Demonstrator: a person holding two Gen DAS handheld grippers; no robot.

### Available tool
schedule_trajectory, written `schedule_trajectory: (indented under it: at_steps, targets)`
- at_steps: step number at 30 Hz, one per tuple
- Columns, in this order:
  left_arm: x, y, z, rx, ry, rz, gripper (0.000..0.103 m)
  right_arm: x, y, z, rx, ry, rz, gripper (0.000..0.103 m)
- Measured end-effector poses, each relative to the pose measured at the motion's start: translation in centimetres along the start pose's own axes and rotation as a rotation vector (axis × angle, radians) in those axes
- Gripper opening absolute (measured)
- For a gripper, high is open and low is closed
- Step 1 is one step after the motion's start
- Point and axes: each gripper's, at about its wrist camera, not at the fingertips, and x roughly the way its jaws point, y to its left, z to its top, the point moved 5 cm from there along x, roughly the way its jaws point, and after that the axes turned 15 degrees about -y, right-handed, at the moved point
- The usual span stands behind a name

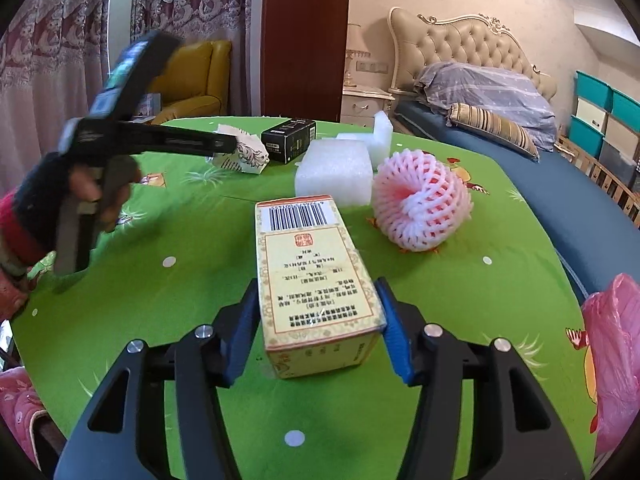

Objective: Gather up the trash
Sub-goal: 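Grasp the printed paper cup with the left gripper while the right gripper grasps the medicine box, then carry the paper cup and medicine box over the pink wastebasket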

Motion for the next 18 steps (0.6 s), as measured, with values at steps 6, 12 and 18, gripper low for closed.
schedule_trajectory:
  at_steps: [6,12,18]
  targets:
    - [4.0,-1.3,0.4,-0.009,0.064,0.008,0.090,0.2,-0.7,-0.1,0.040,0.003,0.013,0.054]
    - [2.8,-1.1,0.1,-0.010,0.040,0.010,0.078,0.3,-0.7,-0.2,0.042,0.011,0.014,0.054]
    - [-2.8,-0.9,-1.4,0.013,-0.036,0.017,0.078,0.2,-0.2,0.0,0.013,0.006,-0.024,0.054]
